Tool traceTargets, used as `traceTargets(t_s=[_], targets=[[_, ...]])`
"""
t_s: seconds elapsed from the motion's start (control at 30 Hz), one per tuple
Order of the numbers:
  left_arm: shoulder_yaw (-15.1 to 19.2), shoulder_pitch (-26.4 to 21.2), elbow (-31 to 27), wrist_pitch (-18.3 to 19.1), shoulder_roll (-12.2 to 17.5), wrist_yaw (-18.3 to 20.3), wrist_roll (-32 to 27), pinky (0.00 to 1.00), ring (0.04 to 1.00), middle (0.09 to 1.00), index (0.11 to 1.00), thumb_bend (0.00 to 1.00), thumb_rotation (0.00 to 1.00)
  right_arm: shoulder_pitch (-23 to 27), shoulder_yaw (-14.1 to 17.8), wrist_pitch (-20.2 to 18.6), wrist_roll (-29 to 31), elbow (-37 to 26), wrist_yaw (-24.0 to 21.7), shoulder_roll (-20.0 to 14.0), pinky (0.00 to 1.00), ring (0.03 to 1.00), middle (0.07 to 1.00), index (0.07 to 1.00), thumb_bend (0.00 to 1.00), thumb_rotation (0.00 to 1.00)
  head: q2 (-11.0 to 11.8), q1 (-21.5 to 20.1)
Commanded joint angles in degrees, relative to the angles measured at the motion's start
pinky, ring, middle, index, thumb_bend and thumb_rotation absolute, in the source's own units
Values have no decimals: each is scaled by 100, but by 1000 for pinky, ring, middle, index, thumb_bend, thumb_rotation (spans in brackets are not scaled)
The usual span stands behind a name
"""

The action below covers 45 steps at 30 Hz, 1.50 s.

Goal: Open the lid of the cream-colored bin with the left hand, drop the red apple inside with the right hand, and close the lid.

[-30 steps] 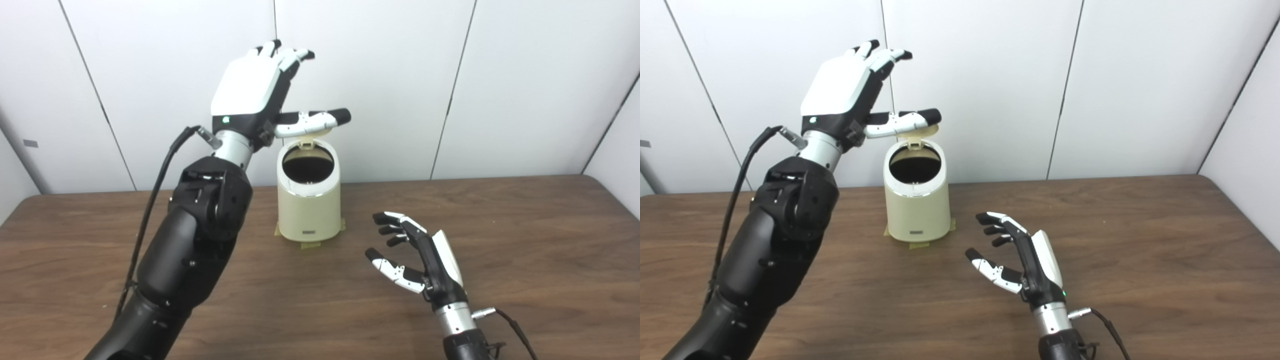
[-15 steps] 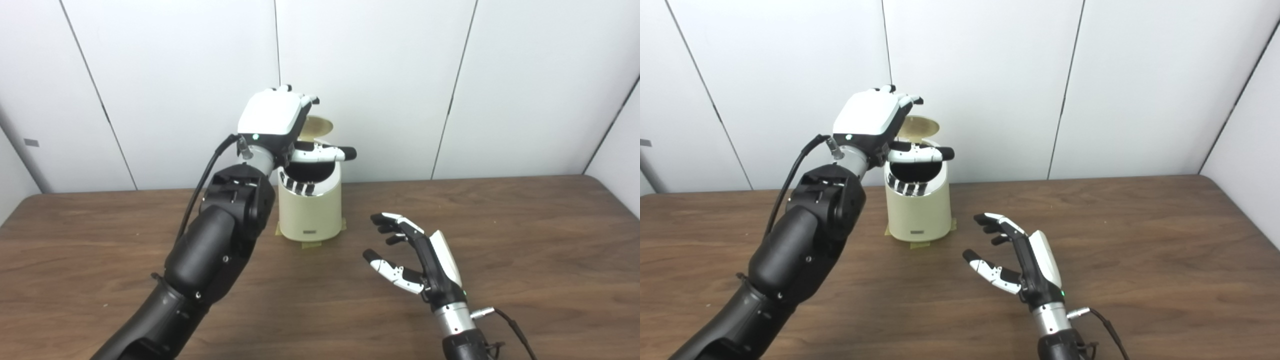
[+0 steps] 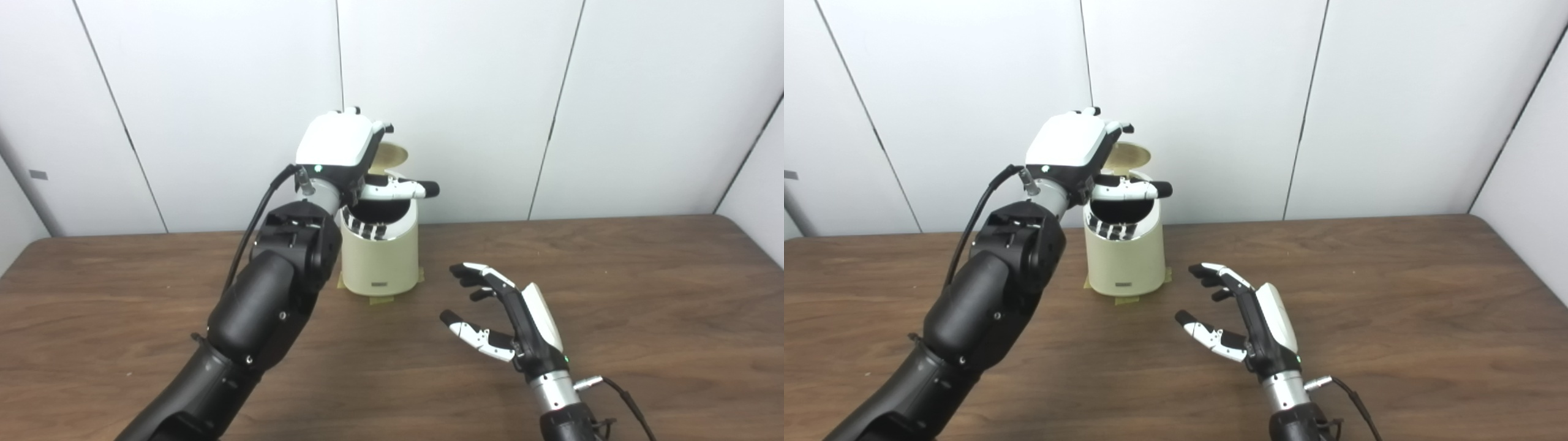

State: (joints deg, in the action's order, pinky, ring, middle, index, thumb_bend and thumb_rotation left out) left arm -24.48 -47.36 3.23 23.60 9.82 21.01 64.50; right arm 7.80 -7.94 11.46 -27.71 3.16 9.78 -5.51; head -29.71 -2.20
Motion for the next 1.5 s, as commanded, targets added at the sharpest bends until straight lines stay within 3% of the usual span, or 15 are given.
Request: traceTargets(t_s=[0.0, 0.5, 1.07, 1.47], targets=[[49, -249, -227, -49, 35, -50, 73, 1000, 1000, 900, 882, 1000, 1000, 72, 12, 63, -11, 65, 27, -35, 619, 728, 750, 742, 297, 412, -10, -14], [103, 314, -594, 8, -68, 206, -159, 1000, 1000, 889, 877, 1000, 984, 46, 23, -28, -25, -29, -13, -21, 618, 725, 749, 744, 304, 479, -59, -43], [-9, 532, -662, 60, -5, 634, 44, 1000, 1000, 914, 899, 1000, 1000, 19, 18, -112, 8, -137, -69, -15, 621, 725, 749, 741, 311, 481, -132, -80], [-63, 1005, -629, -12, -77, 493, 99, 1000, 1000, 896, 886, 974, 1000, 6, 55, -200, 70, -194, -84, 16, 613, 716, 744, 741, 312, 478, -175, -125]])
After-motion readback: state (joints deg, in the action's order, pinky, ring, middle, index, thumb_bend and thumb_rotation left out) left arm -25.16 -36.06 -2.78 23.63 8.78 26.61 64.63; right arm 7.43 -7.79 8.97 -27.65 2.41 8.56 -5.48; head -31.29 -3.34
